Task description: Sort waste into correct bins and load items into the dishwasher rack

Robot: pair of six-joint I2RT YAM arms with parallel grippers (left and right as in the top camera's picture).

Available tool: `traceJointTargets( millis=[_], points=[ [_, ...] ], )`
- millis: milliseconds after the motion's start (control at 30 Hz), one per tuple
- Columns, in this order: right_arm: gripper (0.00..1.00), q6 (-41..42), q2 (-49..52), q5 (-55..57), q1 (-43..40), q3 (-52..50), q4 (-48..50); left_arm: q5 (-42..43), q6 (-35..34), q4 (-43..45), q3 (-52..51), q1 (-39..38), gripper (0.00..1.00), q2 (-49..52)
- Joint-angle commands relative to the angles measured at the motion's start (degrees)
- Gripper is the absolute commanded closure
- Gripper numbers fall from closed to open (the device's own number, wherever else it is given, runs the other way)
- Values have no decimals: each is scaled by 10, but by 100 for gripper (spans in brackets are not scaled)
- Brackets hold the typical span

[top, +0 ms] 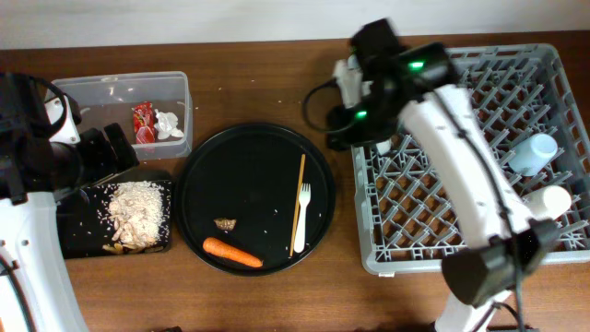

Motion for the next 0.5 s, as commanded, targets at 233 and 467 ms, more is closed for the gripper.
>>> traceJointTargets(
  millis=[233,467],
  points=[
    [34,157,123,20,87,-285,270,-2,1,1,0,3,1,0],
    [82,195,122,46,91,-344,335,-2,1,1,0,3,1,0]
  ],
)
